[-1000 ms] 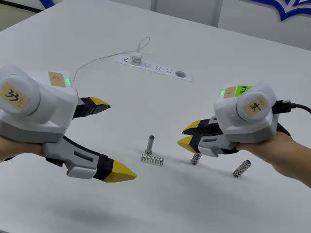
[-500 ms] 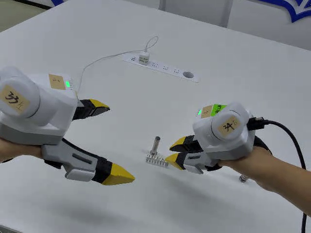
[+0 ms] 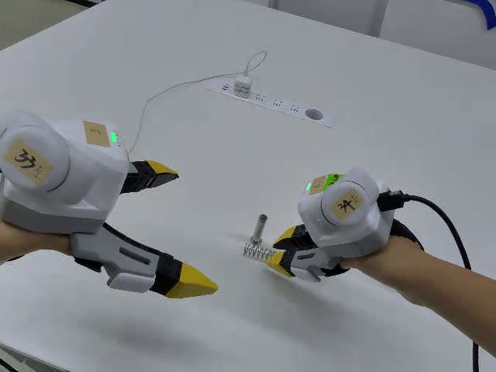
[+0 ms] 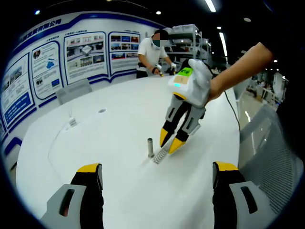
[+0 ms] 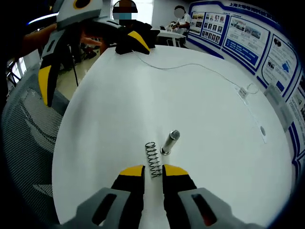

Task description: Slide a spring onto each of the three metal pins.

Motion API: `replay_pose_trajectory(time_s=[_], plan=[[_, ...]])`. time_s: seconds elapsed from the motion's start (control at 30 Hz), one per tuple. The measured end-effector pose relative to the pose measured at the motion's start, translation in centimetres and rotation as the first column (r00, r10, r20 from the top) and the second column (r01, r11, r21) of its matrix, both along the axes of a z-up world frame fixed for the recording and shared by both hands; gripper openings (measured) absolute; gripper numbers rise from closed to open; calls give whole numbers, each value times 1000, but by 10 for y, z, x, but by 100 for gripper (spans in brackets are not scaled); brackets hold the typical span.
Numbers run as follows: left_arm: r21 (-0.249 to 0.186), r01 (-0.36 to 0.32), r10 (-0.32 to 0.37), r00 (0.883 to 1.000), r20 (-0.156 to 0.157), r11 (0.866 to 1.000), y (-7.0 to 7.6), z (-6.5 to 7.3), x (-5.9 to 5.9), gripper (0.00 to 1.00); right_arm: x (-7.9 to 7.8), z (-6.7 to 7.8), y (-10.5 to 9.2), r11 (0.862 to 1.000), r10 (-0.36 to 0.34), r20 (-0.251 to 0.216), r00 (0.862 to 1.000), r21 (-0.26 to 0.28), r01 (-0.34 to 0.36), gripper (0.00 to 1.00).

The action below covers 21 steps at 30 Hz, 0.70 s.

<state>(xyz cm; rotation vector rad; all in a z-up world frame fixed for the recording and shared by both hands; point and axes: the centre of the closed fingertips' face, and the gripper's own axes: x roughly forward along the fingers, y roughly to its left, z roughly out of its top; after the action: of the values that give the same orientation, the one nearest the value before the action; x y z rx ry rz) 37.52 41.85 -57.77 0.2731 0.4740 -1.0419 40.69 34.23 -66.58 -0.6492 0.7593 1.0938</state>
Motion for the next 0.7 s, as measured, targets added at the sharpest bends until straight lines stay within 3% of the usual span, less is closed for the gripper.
replay_pose_trajectory(time_s=[0.4,0.7], plan=[[1,20,-20,1000,-10,1000,-7,-3,-4,98,-7,-14,1,999,9,-69,998,-38,-12,12],[2,31,-31,1000,-6,1000,-10,-3,-6,97,-10,-13,-1,999,7,-62,998,-48,-10,11]])
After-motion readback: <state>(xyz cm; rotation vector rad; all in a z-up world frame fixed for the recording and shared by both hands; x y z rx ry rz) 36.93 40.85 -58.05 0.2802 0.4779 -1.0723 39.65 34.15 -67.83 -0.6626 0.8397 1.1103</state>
